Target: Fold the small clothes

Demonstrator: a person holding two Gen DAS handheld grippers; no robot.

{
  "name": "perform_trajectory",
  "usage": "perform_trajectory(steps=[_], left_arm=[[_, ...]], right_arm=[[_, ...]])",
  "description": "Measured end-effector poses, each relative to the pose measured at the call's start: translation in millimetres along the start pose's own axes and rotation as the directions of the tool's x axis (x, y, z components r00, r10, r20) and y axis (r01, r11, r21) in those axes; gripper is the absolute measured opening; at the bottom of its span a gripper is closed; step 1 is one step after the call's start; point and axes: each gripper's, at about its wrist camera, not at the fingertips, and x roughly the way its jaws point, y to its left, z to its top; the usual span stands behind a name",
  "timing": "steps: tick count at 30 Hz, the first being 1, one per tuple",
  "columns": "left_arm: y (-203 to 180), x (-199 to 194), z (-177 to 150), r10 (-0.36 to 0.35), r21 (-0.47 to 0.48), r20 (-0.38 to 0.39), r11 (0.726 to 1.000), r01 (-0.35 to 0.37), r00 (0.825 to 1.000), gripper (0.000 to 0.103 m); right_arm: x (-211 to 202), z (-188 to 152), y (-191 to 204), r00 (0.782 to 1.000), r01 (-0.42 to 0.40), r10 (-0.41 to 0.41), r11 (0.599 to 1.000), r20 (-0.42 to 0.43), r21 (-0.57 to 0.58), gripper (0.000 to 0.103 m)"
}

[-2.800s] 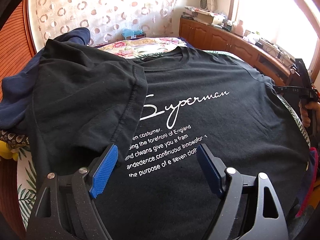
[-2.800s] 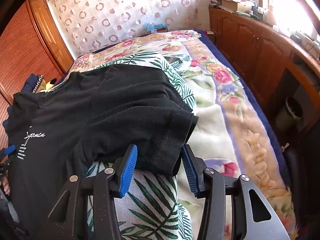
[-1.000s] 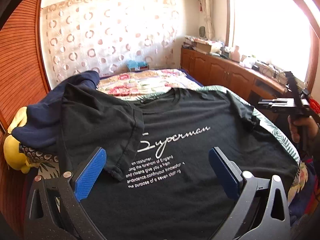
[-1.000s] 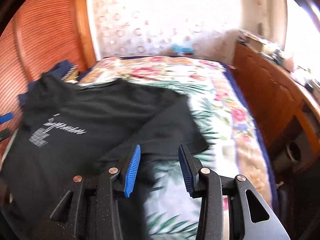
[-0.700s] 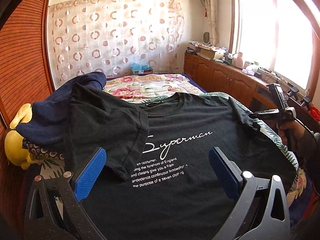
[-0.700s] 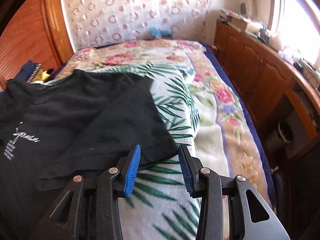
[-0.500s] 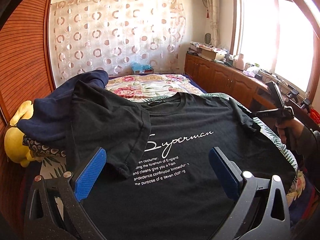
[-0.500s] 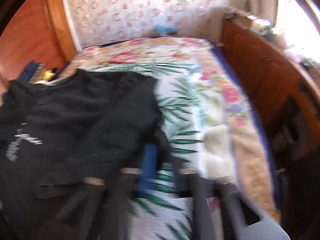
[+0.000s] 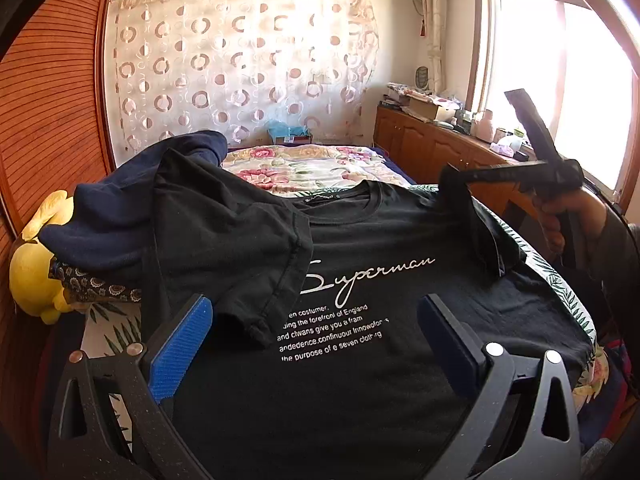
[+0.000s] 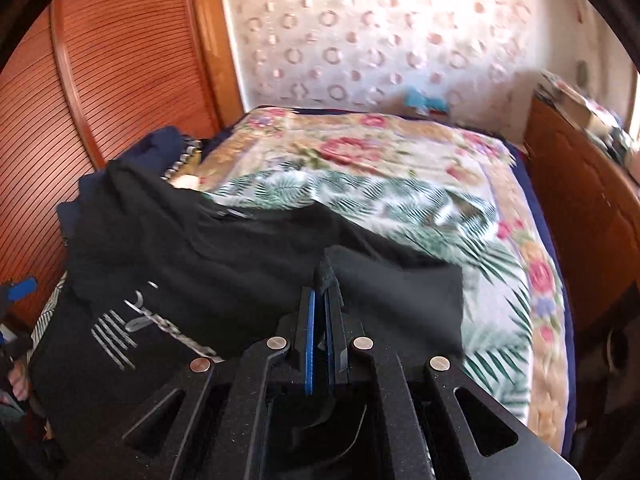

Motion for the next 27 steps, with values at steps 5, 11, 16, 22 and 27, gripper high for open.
perform_trajectory(steps=[5,11,16,22,27], left_arm=[[5,1,-3,0.003,-0.009,-0.011,1.000,-0.003,1.000,0.103],[8,3,-6,0.006,-0.015,-0.021,1.000,-0.006,1.000,0.103],[13,6,-10,0.010,-0.025,-0.030,1.000,-0.011,1.000,0.103],[23,12,-13,0.045,-0.029,-0.052,0.998,-0.047,0.998,0.103],[29,18,-16,0.071,-0.019,-0.079,0.997,-0.073,0.994,0.103]], right_arm=[[7,13,15,1.000,0.012,-0.012,1.000,0.023,-0.023,0.004],[7,-9,14,0.999,0.047,-0.046,0.998,0.023,-0.052,0.040],[-9,-36,16,0.999,0.041,-0.043,0.997,-0.016,-0.068,0.040],[-1,-83,26,0.995,0.039,-0.052,0.989,-0.089,-0.145,0.038],[12,-98,37,0.989,0.051,-0.077,0.980,-0.126,-0.193,0.024]])
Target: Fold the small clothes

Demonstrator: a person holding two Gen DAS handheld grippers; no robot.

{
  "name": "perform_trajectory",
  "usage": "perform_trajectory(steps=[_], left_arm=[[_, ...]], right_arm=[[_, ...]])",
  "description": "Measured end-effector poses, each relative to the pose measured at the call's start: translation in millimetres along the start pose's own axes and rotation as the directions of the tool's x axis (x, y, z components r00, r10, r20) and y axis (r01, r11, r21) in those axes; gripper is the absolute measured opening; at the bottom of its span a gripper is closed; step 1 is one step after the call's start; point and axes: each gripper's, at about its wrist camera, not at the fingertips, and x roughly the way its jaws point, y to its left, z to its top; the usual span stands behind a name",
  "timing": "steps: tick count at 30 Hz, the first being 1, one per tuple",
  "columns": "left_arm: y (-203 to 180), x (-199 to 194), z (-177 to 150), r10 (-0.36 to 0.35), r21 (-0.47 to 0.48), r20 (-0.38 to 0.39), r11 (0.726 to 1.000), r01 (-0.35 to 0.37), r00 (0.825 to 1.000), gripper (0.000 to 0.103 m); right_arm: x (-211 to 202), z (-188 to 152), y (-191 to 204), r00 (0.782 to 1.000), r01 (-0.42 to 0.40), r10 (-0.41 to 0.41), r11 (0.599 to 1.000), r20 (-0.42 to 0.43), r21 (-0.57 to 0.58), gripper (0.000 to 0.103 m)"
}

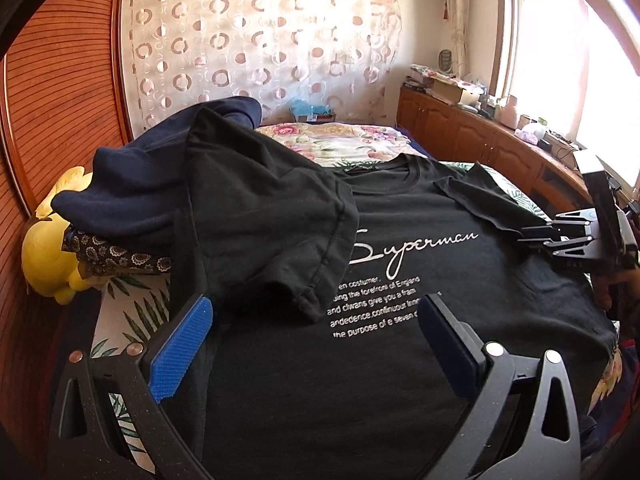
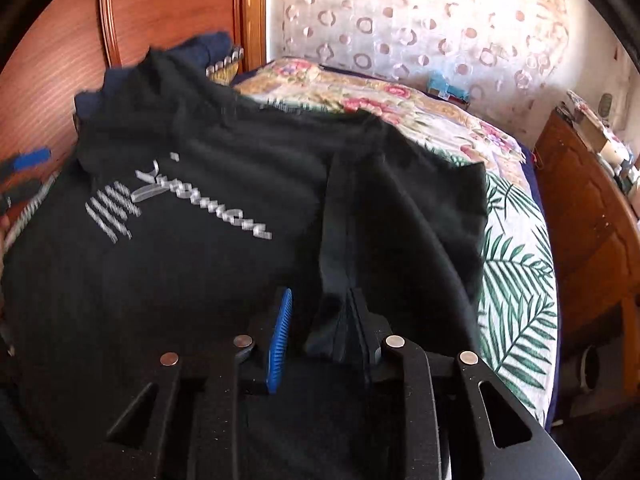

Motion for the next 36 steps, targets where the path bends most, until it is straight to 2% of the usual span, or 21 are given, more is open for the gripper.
perform_trajectory(steps=[4,8,15,18,20,22,24,26,29,34,36], left_arm=[[3,5,-2,-0.006,0.006,-0.022,1.000,0.006,1.000,0.103],[4,11,-4,-0.022,0.006,-0.047,1.000,0.023,0.999,0.099],[1,24,-8,-0.019,0.018,-0.084,1.000,0.020,0.996,0.092],[-1,29,-7,-0.028,0.027,-0.105,0.999,0.031,0.994,0.078],[-2,35,-7,-0.050,0.029,-0.129,0.998,0.054,0.990,0.061],[-2,41,-6,-0.052,0.029,-0.147,0.998,0.057,0.988,0.051],[-4,48,-5,-0.038,0.037,-0.165,0.998,0.045,0.986,0.048],[-5,56,-3,-0.019,0.050,-0.184,0.998,0.028,0.983,0.045],[-5,65,-1,0.002,0.050,-0.202,0.999,0.008,0.979,0.045],[-6,67,1,0.018,0.049,-0.196,0.999,-0.008,0.981,0.045],[-8,66,-1,0.013,0.056,-0.192,0.998,-0.002,0.981,0.033]], right_arm=[[5,1,4,1.000,-0.001,0.001,1.000,0.004,-0.007,0.004],[-2,2,3,0.998,-0.053,0.052,0.999,0.041,0.011,0.003],[-13,-4,-2,0.993,-0.072,0.068,0.997,0.096,0.036,0.003],[-16,-10,-7,0.994,-0.046,0.041,0.998,0.100,0.046,0.003],[-15,-14,-12,0.995,-0.031,0.026,0.998,0.094,0.060,0.003],[-15,-19,-16,0.996,-0.001,-0.005,0.998,0.087,0.067,0.003],[-16,-23,-22,0.995,0.048,-0.054,0.997,0.088,0.068,0.003],[-15,-27,-28,0.996,0.035,-0.043,0.995,0.079,0.092,0.003],[-14,-35,-32,0.996,0.064,-0.070,0.994,0.061,0.093,0.003],[-11,-40,-34,0.994,0.086,-0.091,0.993,0.053,0.086,0.003],[-12,-39,-36,0.995,0.072,-0.078,0.992,0.054,0.103,0.003]])
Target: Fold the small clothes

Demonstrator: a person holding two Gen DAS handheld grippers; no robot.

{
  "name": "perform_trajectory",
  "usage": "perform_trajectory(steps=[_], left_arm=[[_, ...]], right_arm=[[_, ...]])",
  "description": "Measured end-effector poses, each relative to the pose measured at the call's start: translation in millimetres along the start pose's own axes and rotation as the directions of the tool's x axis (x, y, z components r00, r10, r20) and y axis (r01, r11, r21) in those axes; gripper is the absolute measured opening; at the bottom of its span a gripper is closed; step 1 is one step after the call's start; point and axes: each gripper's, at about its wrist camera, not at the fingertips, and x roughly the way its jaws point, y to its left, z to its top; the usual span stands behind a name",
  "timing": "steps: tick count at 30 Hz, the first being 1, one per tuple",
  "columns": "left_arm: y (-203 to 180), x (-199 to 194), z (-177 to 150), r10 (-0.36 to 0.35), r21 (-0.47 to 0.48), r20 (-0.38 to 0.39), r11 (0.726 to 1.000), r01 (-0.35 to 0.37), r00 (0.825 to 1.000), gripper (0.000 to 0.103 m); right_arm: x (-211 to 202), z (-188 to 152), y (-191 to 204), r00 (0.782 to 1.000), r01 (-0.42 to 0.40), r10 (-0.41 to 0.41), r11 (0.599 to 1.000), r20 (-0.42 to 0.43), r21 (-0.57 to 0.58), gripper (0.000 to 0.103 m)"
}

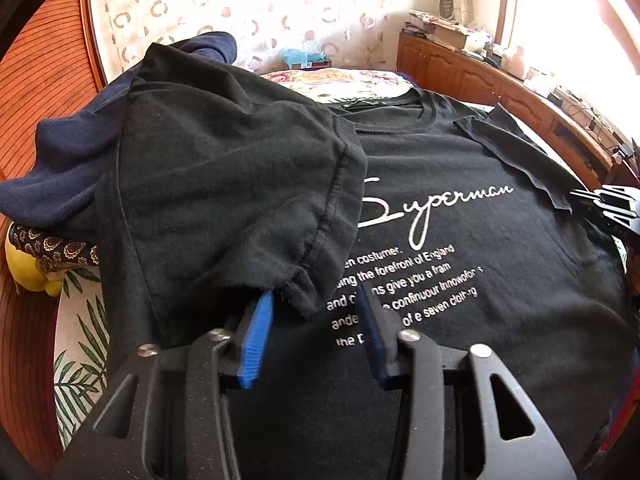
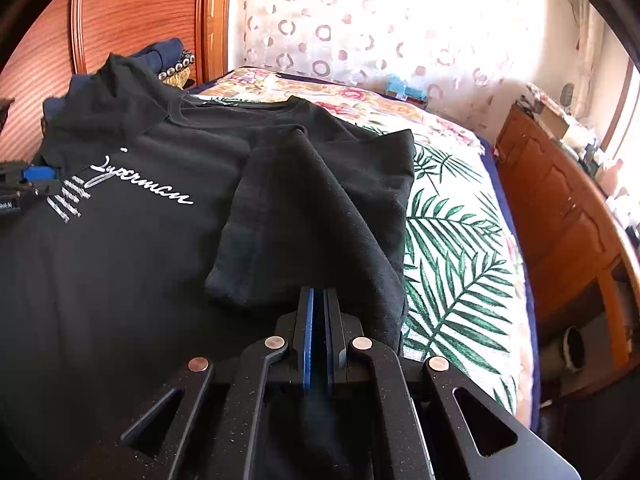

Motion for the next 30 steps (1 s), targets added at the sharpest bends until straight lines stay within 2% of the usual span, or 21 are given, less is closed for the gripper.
perform_trajectory(steps=[1,2,6,9,13,17,20,26,27,29,30], left_arm=[[-1,-2,-1,-0.002,0.004,0.003,1.000,0.002,1.000,0.019],[-2,-3,-1,-0.004,0.004,0.004,1.000,0.004,1.000,0.011],[-4,-18,-2,-0.060,0.000,0.031,0.998,0.060,0.998,0.010],[-8,-32,1,-0.058,0.003,0.052,0.998,0.058,0.997,0.010],[-10,-47,4,-0.097,0.000,0.069,0.995,0.097,0.993,0.020],[-14,-64,6,-0.101,0.030,0.105,0.995,0.099,0.989,0.040],[-16,-74,11,-0.115,0.052,0.137,0.993,0.109,0.984,0.044],[-3,-70,29,-0.075,0.058,0.133,0.996,0.067,0.988,0.045],[1,-67,33,-0.058,0.055,0.126,0.997,0.052,0.990,0.046],[10,-59,39,-0.035,0.046,0.114,0.999,0.030,0.993,0.051],[13,-56,41,-0.032,0.042,0.112,0.999,0.027,0.993,0.052]], right_arm=[[0,1,-2,1.000,-0.007,0.007,1.000,-0.001,0.005,0.003],[0,1,-2,1.000,-0.013,0.013,1.000,-0.001,0.010,0.003],[0,1,-5,1.000,-0.027,0.027,0.999,-0.002,0.023,0.003],[2,1,-8,1.000,-0.026,0.026,0.999,-0.002,0.021,0.003],[2,1,-9,1.000,-0.026,0.026,0.999,-0.002,0.021,0.003],[2,1,-9,1.000,-0.030,0.030,0.999,-0.002,0.024,0.003],[2,1,-9,1.000,-0.028,0.028,0.999,-0.002,0.023,0.003],[-2,6,-16,0.999,-0.037,0.036,0.998,0.028,0.050,0.003],[-3,9,-19,0.998,-0.041,0.038,0.997,0.041,0.063,0.005],[-3,17,-29,0.997,-0.040,0.034,0.995,0.071,0.096,0.027],[-2,20,-33,0.996,-0.031,0.023,0.994,0.082,0.109,0.042]])
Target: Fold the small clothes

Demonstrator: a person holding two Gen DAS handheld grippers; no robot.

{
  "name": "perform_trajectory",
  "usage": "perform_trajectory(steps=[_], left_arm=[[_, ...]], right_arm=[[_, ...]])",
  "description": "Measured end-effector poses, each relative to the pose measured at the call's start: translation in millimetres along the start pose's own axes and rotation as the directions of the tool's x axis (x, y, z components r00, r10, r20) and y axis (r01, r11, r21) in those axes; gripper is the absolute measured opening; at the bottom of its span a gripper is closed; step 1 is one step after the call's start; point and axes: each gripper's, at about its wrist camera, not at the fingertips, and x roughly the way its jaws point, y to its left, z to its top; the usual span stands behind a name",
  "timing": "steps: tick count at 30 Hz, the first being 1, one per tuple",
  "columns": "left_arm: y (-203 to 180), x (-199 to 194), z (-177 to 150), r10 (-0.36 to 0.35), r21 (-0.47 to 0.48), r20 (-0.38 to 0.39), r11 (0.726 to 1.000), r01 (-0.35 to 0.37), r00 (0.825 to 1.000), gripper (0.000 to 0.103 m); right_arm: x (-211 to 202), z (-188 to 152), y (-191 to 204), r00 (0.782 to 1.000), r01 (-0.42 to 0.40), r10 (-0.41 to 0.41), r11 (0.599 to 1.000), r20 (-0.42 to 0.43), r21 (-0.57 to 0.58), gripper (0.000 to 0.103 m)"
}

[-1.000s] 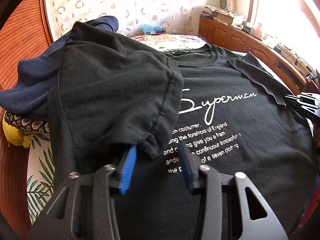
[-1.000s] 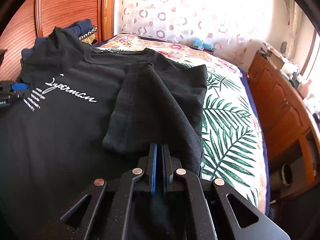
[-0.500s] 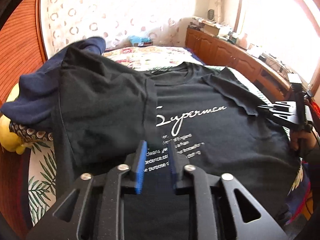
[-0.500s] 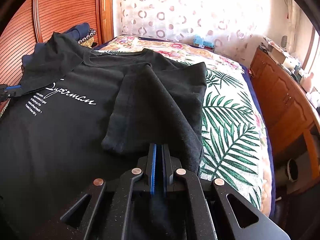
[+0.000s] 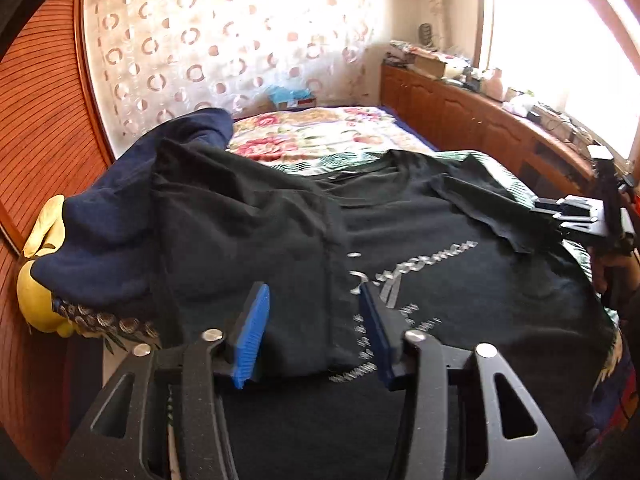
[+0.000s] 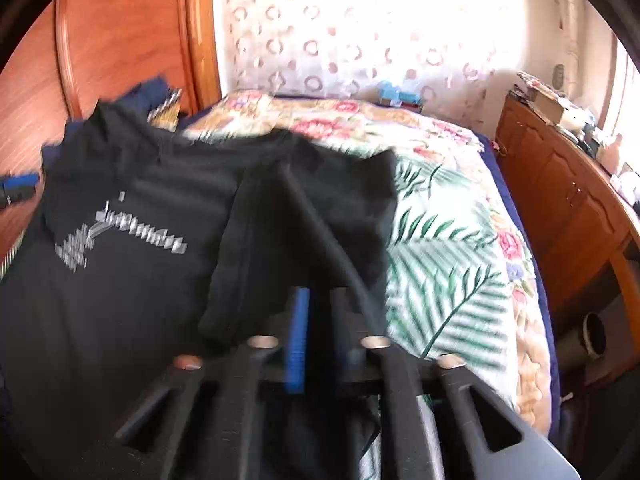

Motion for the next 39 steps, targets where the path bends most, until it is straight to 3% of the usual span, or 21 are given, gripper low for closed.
perform_trajectory(steps=[6,12,18,20,24,25,26,27,28,29,35,39], left_arm=[[23,16,16,0.010,-0.046,-0.007,0.999,-0.011,1.000,0.053],[40,17,36,0.021,-0.078,0.039,0.997,-0.018,0.999,0.053],[43,18,50,0.044,-0.037,0.082,0.998,-0.041,0.996,0.052],[44,21,54,0.034,-0.032,0.086,0.999,-0.031,0.996,0.035],[49,28,63,0.011,-0.020,0.084,1.000,-0.009,0.996,0.032],[51,32,67,0.004,-0.018,0.076,1.000,-0.003,0.997,0.037],[52,34,69,-0.001,-0.021,0.067,1.000,0.002,0.998,0.052],[54,37,71,-0.020,-0.026,0.051,0.999,0.021,0.998,0.061],[57,41,74,-0.029,-0.033,0.045,0.999,0.030,0.999,0.083],[60,42,75,-0.009,-0.040,0.051,0.999,0.011,0.999,0.091],[86,55,88,0.082,-0.068,0.037,0.995,-0.079,0.996,0.091],[103,70,91,0.088,-0.090,-0.005,0.992,-0.088,0.996,0.091]], right_arm=[[24,27,-23,1.000,0.011,-0.011,1.000,-0.017,0.018,0.044],[62,51,-36,0.999,0.003,-0.002,1.000,-0.048,0.022,0.044],[89,70,-40,0.998,-0.005,0.007,1.000,-0.067,0.024,0.044],[101,75,-43,0.997,-0.006,0.008,1.000,-0.080,0.021,0.044],[113,75,-48,0.995,-0.010,0.012,1.000,-0.102,0.019,0.044],[115,77,-47,0.994,-0.012,0.014,1.000,-0.106,0.018,0.044],[116,78,-48,0.995,-0.014,0.016,1.000,-0.101,0.017,0.044],[117,78,-48,0.995,-0.017,0.019,1.000,-0.097,0.017,0.044],[119,80,-48,0.995,-0.017,0.019,1.000,-0.095,0.018,0.044],[119,80,-48,0.996,-0.019,0.020,1.000,-0.092,0.018,0.044],[119,79,-47,0.996,-0.015,0.016,1.000,-0.090,0.015,0.044],[120,80,-45,0.996,-0.020,0.021,1.000,-0.090,0.011,0.044]])
